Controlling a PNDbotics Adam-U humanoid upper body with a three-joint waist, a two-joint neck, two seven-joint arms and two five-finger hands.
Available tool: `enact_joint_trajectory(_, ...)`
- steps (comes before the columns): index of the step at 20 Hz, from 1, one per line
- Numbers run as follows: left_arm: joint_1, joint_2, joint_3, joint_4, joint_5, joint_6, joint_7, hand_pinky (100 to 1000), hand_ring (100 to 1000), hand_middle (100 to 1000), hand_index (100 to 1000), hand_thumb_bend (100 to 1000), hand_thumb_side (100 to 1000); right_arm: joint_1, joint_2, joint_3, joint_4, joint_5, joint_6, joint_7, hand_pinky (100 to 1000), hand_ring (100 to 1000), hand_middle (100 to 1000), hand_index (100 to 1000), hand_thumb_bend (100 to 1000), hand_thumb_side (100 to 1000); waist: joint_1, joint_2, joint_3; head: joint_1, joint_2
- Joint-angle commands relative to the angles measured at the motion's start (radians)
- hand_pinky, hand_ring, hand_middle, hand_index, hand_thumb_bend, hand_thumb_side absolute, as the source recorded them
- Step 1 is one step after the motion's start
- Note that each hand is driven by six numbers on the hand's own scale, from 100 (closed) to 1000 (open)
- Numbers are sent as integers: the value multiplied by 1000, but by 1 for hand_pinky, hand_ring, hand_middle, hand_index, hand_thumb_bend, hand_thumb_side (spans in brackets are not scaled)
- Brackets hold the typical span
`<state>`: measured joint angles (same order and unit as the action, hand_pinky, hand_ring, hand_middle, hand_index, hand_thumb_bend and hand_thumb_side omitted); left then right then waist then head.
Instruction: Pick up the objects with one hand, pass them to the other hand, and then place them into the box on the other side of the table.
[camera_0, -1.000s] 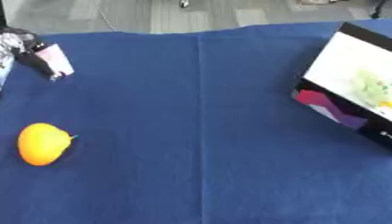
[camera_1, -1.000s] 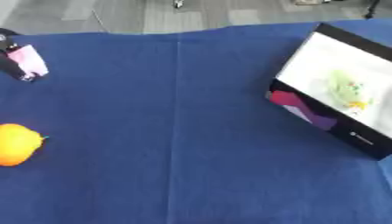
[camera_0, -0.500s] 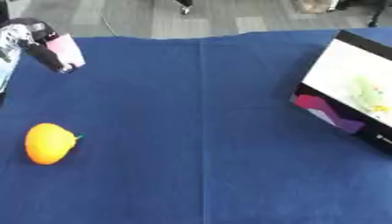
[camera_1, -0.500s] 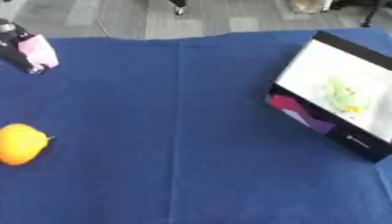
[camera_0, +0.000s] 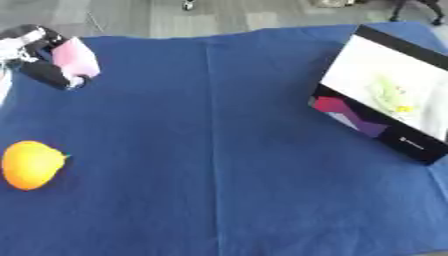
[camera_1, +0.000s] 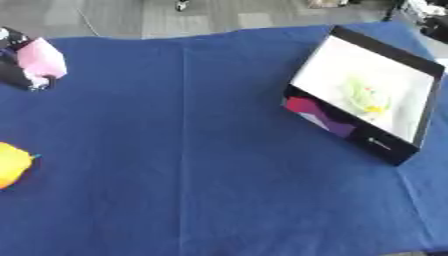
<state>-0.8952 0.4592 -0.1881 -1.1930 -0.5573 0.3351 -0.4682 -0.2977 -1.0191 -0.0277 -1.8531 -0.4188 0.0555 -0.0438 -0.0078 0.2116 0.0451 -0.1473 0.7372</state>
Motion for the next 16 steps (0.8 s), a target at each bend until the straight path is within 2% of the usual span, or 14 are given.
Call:
enact_joint_trajectory(1,10,-10,12,-81,53,-6,52,778,803,630,582,138,106,-47,-27,20,-22,38,10,43,1000,1000,1000,1000,100,368,-16,-40,1,-20,7)
enact_joint_trajectory(9,90,-93,9,-204,107,-14,181,763,795,616,582,100,123,-149,30,94,-7,103,42,147,1000,1000,1000,1000,100,347,-22,-45,4,-36,11)
enact_joint_trajectory(13,118,-123,-3,-229,130,-28,244,758,792,613,582,100,129,-180,62,125,-5,134,51,182,1000,1000,1000,1000,100,342,-24,-47,5,-44,15)
enact_joint_trajectory(16,136,-144,-17,-237,151,-43,287,754,791,611,581,100,137,-199,82,148,-9,167,54,208,999,1000,1000,1000,100,305,-26,-48,6,-52,16)
